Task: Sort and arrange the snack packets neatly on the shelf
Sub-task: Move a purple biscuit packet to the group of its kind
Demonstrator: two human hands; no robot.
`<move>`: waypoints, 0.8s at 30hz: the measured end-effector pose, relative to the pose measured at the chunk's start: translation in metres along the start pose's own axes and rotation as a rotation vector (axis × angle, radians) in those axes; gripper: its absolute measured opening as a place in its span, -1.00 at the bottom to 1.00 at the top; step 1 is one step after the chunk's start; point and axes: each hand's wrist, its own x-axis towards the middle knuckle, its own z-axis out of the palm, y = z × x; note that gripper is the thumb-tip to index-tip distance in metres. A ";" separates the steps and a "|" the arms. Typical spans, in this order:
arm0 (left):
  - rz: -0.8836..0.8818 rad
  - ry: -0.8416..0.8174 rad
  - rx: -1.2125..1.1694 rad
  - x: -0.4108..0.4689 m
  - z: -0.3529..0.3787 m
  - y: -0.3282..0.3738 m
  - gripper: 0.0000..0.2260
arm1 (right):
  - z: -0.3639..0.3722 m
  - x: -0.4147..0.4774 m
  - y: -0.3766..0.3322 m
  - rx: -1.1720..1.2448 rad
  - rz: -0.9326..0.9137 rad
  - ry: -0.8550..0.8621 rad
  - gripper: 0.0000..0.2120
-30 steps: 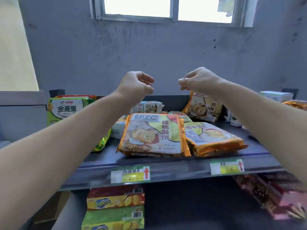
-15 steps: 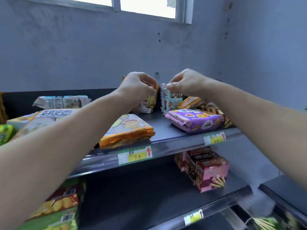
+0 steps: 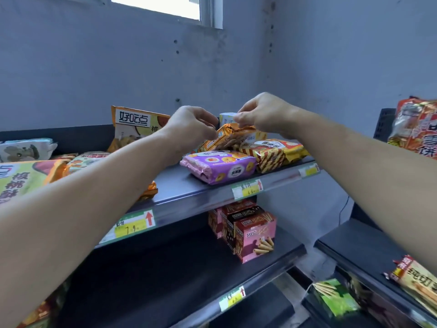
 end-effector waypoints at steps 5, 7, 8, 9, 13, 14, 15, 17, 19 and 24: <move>0.015 -0.047 -0.031 0.004 0.011 0.001 -0.81 | -0.013 -0.011 0.003 -0.049 0.039 0.022 -0.77; 0.012 -0.058 -0.037 0.004 0.014 0.001 -0.81 | -0.019 -0.014 0.003 -0.056 0.046 0.043 -0.79; 0.011 -0.065 -0.041 0.004 0.016 0.001 -0.81 | -0.021 -0.015 0.004 -0.059 0.050 0.053 -0.81; 0.012 -0.070 -0.046 0.005 0.017 0.001 -0.80 | -0.024 -0.016 0.004 -0.064 0.053 0.062 -0.82; 0.019 -0.086 -0.055 0.006 0.023 0.002 -0.80 | -0.034 -0.020 0.008 -0.082 0.069 0.093 -0.84; 0.019 -0.090 -0.061 0.006 0.025 0.002 -0.80 | -0.036 -0.021 0.009 -0.085 0.072 0.099 -0.82; 0.019 -0.093 -0.071 0.006 0.028 0.003 -0.80 | -0.039 -0.023 0.011 -0.086 0.076 0.103 -0.81; 0.025 -0.102 -0.086 0.007 0.034 0.005 -0.82 | -0.044 -0.025 0.014 -0.097 0.082 0.107 -0.78; 0.039 -0.116 -0.083 0.008 0.041 0.008 -0.83 | -0.048 -0.026 0.018 -0.102 0.079 0.114 -0.78; 0.041 -0.114 -0.058 0.019 0.065 0.017 -0.82 | -0.058 -0.021 0.040 -0.093 0.056 0.117 -0.77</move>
